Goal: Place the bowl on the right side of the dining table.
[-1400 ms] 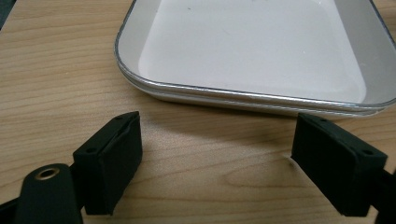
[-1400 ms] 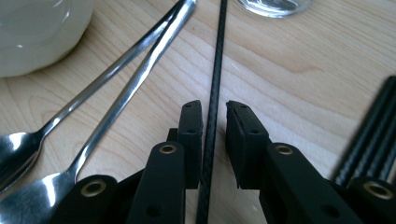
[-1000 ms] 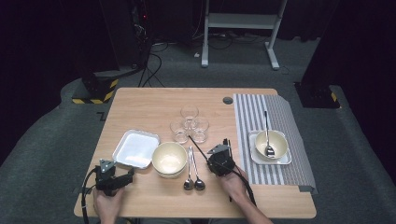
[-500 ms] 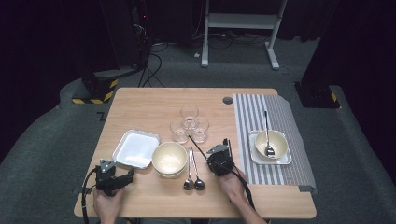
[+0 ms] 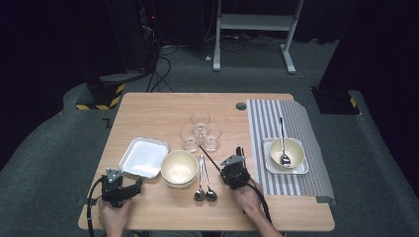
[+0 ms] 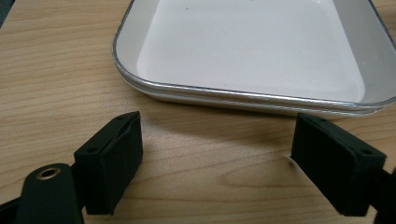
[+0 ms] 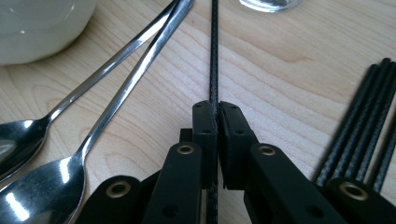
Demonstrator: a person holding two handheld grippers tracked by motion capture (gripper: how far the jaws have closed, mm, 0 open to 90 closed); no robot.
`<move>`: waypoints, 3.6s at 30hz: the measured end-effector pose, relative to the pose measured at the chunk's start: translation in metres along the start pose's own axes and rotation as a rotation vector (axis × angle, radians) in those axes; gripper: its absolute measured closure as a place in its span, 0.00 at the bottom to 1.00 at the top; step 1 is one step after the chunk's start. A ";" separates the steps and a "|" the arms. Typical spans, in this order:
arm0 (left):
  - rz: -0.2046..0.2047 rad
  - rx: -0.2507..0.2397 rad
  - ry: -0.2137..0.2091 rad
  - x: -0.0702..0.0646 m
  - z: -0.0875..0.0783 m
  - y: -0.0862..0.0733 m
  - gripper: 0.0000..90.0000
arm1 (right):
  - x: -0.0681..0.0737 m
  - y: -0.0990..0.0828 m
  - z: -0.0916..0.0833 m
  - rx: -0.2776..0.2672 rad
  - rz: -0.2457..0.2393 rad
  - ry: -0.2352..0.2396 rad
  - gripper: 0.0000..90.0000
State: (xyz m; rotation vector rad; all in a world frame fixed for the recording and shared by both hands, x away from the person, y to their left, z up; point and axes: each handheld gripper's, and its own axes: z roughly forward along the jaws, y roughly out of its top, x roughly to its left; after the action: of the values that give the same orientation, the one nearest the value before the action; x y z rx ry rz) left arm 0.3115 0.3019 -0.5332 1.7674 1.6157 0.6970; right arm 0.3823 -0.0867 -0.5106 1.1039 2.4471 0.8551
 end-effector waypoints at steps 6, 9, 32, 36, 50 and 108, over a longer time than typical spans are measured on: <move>0.000 0.000 -0.008 0.000 0.000 0.000 0.18 | -0.002 0.003 -0.009 -0.018 -0.003 0.014 0.96; 0.000 -0.001 -0.007 0.000 0.000 0.000 0.18 | -0.004 0.003 -0.012 -0.026 -0.002 0.021 0.96; -0.007 -0.004 -0.011 0.001 0.000 0.000 0.19 | -0.006 -0.002 -0.034 -0.066 -0.018 0.036 0.96; -0.001 -0.001 -0.006 0.000 0.000 0.000 0.18 | -0.008 -0.005 -0.038 -0.074 -0.013 0.056 0.96; -0.006 -0.001 -0.001 0.000 0.000 0.000 0.19 | -0.017 -0.012 -0.052 -0.101 0.000 0.078 0.96; 0.003 0.004 0.015 -0.001 0.001 0.000 0.18 | -0.067 -0.016 -0.107 -0.208 0.008 0.012 0.96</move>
State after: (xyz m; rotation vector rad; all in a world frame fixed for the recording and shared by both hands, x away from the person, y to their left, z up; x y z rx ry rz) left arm 0.3119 0.3005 -0.5333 1.7716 1.6261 0.7106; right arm 0.3627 -0.1873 -0.4354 1.0359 2.3015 1.0929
